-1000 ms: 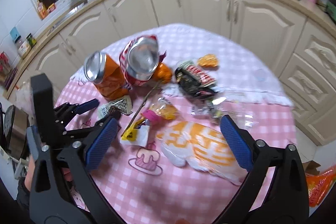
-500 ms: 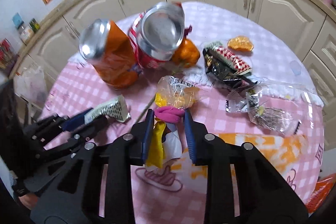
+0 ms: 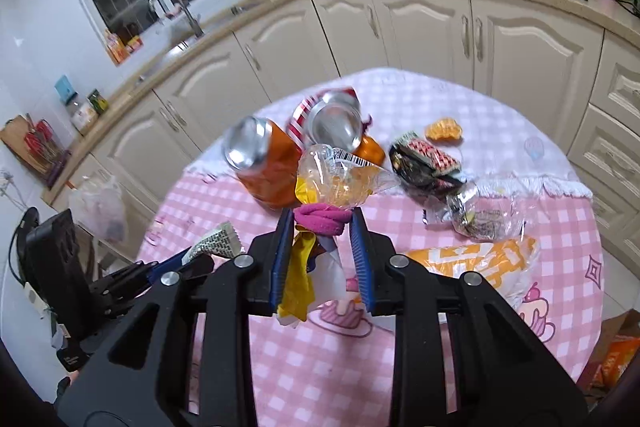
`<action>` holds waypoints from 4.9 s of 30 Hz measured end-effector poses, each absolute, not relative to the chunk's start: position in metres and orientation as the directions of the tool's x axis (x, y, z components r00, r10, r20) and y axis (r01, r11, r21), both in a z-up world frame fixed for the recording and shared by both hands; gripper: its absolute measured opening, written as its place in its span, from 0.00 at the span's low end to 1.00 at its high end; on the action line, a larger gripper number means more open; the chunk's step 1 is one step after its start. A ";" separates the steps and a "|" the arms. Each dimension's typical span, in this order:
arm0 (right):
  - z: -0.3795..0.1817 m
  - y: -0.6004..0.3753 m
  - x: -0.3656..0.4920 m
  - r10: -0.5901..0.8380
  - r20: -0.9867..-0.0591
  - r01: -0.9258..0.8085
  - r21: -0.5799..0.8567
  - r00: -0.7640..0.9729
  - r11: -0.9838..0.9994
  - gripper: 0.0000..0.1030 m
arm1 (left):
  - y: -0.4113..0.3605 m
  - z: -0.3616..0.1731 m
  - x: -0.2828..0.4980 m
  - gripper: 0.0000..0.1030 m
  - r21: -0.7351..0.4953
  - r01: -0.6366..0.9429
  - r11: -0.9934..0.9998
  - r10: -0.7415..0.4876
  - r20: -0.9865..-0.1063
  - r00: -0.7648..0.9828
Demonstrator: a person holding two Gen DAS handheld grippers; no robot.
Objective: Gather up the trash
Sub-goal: 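Grasp the yellow wrapper bundle with the right tool while the left tool grasps the striped wrapper, then carry both wrappers to the blue bin and open both tools, then move both tools back over the table toward the cans and pepper, then grasp the orange chili pepper stem with the left tool while the right tool grasps the clear wrapper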
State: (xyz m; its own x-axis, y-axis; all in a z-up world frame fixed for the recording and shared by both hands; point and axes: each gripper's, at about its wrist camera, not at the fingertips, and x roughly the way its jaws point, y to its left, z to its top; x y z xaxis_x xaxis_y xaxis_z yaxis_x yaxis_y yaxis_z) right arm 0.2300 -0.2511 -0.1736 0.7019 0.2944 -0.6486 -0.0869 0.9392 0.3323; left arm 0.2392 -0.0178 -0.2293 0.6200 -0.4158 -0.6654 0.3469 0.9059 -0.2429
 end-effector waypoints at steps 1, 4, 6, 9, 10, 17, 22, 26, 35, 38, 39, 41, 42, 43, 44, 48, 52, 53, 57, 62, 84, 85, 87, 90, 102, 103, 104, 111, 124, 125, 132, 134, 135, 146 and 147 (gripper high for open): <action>-0.170 -0.251 0.226 0.296 -0.639 -0.092 0.333 0.710 0.939 0.28 | -0.019 -0.224 0.237 0.23 -0.242 0.351 0.905 -0.419 -0.657 0.626; -0.156 -0.256 0.214 0.301 -0.607 -0.102 0.341 0.735 0.935 0.28 | -0.021 -0.204 0.229 0.23 -0.238 0.367 0.899 -0.430 -0.626 0.650; -0.146 -0.262 0.204 0.303 -0.581 -0.106 0.349 0.756 0.931 0.28 | -0.026 -0.191 0.224 0.23 -0.233 0.382 0.894 -0.441 -0.607 0.661; -0.129 -0.280 0.185 0.278 -0.542 -0.089 0.349 0.793 0.933 0.28 | -0.038 -0.172 0.216 0.23 -0.227 0.418 0.880 -0.467 -0.575 0.672; -0.125 -0.286 0.179 0.272 -0.533 -0.083 0.351 0.801 0.933 0.28 | -0.043 -0.165 0.213 0.23 -0.224 0.434 0.873 -0.479 -0.563 0.674; -0.104 -0.356 0.120 0.142 -0.477 0.041 0.353 0.867 0.935 0.28 | -0.098 -0.133 0.192 0.23 -0.208 0.551 0.808 -0.571 -0.509 0.645; -0.112 -0.422 0.067 0.003 -0.485 0.200 0.366 0.874 0.909 0.28 | -0.159 -0.126 0.169 0.23 -0.206 0.663 0.720 -0.659 -0.504 0.558; -0.139 -0.479 0.022 -0.110 -0.542 0.357 0.375 0.833 0.855 0.28 | -0.218 -0.139 0.146 0.24 -0.188 0.749 0.636 -0.705 -0.537 0.464; -0.233 -0.558 -0.051 -0.197 -0.706 0.601 0.383 0.680 0.702 0.28 | -0.351 -0.223 0.101 0.23 -0.243 0.865 0.439 -0.693 -0.705 0.154; -0.260 -0.572 -0.068 -0.196 -0.739 0.645 0.388 0.645 0.658 0.28 | -0.383 -0.254 0.090 0.24 -0.265 0.876 0.403 -0.653 -0.754 0.072; -0.272 -0.578 -0.073 -0.189 -0.754 0.663 0.394 0.629 0.636 0.28 | -0.393 -0.264 0.086 0.24 -0.270 0.879 0.394 -0.636 -0.770 0.048; -0.289 -0.588 -0.081 -0.171 -0.768 0.683 0.414 0.617 0.602 0.28 | -0.413 -0.287 0.082 0.24 -0.302 0.873 0.383 -0.602 -0.799 -0.012; -0.294 -0.589 -0.082 -0.165 -0.773 0.688 0.419 0.612 0.593 0.28 | -0.421 -0.297 0.081 0.24 -0.309 0.869 0.386 -0.584 -0.811 -0.029; -0.301 -0.591 -0.084 -0.156 -0.780 0.695 0.423 0.606 0.581 0.28 | -0.430 -0.310 0.079 0.24 -0.326 0.862 0.389 -0.565 -0.823 -0.056; -0.306 -0.594 -0.085 -0.149 -0.785 0.698 0.427 0.602 0.574 0.28 | -0.436 -0.319 0.078 0.24 -0.342 0.853 0.395 -0.548 -0.832 -0.080; -0.333 -0.606 -0.088 -0.109 -0.807 0.718 0.444 0.580 0.536 0.28 | -0.462 -0.351 0.070 0.24 -0.340 0.849 0.404 -0.479 -0.869 -0.121; -0.353 -0.613 -0.090 -0.078 -0.819 0.730 0.458 0.568 0.507 0.28 | -0.486 -0.375 0.068 0.24 -0.339 0.849 0.405 -0.426 -0.892 -0.153; -0.358 -0.614 -0.090 -0.071 -0.820 0.734 0.464 0.567 0.496 0.29 | -0.492 -0.379 0.066 0.24 -0.333 0.856 0.396 -0.413 -0.897 -0.158; -0.367 -0.621 -0.096 -0.084 -0.828 0.758 0.460 0.554 0.462 0.75 | -0.506 -0.390 0.059 0.60 -0.286 0.879 0.381 -0.354 -0.924 -0.147; -0.366 -0.627 -0.104 -0.112 -0.834 0.781 0.448 0.540 0.435 0.90 | -0.501 -0.381 0.070 0.78 -0.228 0.876 0.425 -0.354 -0.933 -0.071; -0.306 -0.598 -0.084 -0.182 -0.831 0.771 0.376 0.526 0.515 0.94 | -0.447 -0.276 0.076 0.89 -0.183 0.874 0.450 -0.507 -0.858 0.081; -0.299 -0.596 -0.082 -0.189 -0.825 0.765 0.373 0.532 0.526 0.94 | -0.441 -0.267 0.077 0.89 -0.185 0.872 0.453 -0.522 -0.848 0.091; -0.283 -0.589 -0.075 -0.201 -0.810 0.747 0.370 0.551 0.553 0.94 | -0.431 -0.254 0.079 0.89 -0.183 0.868 0.463 -0.543 -0.832 0.114; -0.259 -0.577 -0.062 -0.209 -0.785 0.711 0.369 0.584 0.599 0.94 | -0.414 -0.233 0.084 0.89 -0.183 0.856 0.484 -0.569 -0.809 0.149; -0.182 -0.511 0.003 -0.164 -0.695 0.533 0.356 0.700 0.768 0.94 | -0.322 -0.158 0.117 0.89 -0.167 0.788 0.592 -0.634 -0.700 0.329; -0.175 -0.504 0.008 -0.156 -0.686 0.515 0.356 0.711 0.780 0.94 | -0.312 -0.152 0.122 0.89 -0.161 0.781 0.604 -0.635 -0.689 0.349; -0.168 -0.496 0.015 -0.150 -0.676 0.496 0.354 0.722 0.793 0.94 | -0.303 -0.145 0.124 0.89 -0.155 0.771 0.618 -0.635 -0.677 0.373; -0.129 -0.446 0.057 -0.080 -0.616 0.358 0.343 0.784 0.868 0.94 | -0.233 -0.106 0.146 0.89 -0.138 0.687 0.714 -0.613 -0.598 0.517; -0.099 -0.354 0.125 0.038 -0.572 0.151 0.279 0.819 0.948 0.94 | -0.109 -0.081 0.172 0.90 -0.103 0.479 0.872 -0.458 -0.521 0.721; -0.098 -0.349 0.128 0.044 -0.574 0.140 0.273 0.818 0.952 0.94 | -0.103 -0.083 0.173 0.90 -0.105 0.473 0.875 -0.453 -0.523 0.722; -0.109 -0.316 0.164 0.083 -0.618 0.054 0.200 0.782 0.978 0.94 | -0.078 -0.120 0.189 0.90 -0.104 0.431 0.896 -0.407 -0.581 0.705; -0.118 -0.314 0.175 0.082 -0.642 0.047 0.181 0.762 0.982 0.94 | -0.073 -0.135 0.196 0.90 -0.118 0.424 0.898 -0.404 -0.605 0.686; -0.124 -0.313 0.182 0.082 -0.658 0.043 0.172 0.749 0.984 0.94 | -0.072 -0.143 0.200 0.90 -0.123 0.422 0.898 -0.402 -0.619 0.675; -0.195 -0.327 0.253 0.078 -0.800 0.014 0.107 0.595 0.994 0.94 | -0.109 -0.208 0.252 0.90 -0.136 0.442 0.886 -0.395 -0.721 0.570; -0.200 -0.328 0.258 0.077 -0.809 0.010 0.102 0.583 0.995 0.94 | -0.114 -0.212 0.257 0.89 -0.142 0.447 0.883 -0.399 -0.727 0.559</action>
State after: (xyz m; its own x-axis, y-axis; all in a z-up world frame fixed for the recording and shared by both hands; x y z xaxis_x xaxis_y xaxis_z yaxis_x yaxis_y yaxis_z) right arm 0.2581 -0.3279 -0.1996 0.5833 0.0771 -0.8086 0.0099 0.9947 0.1020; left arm 0.2575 -0.1142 -0.2125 0.5585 -0.3992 -0.7271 0.4471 0.8832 -0.1415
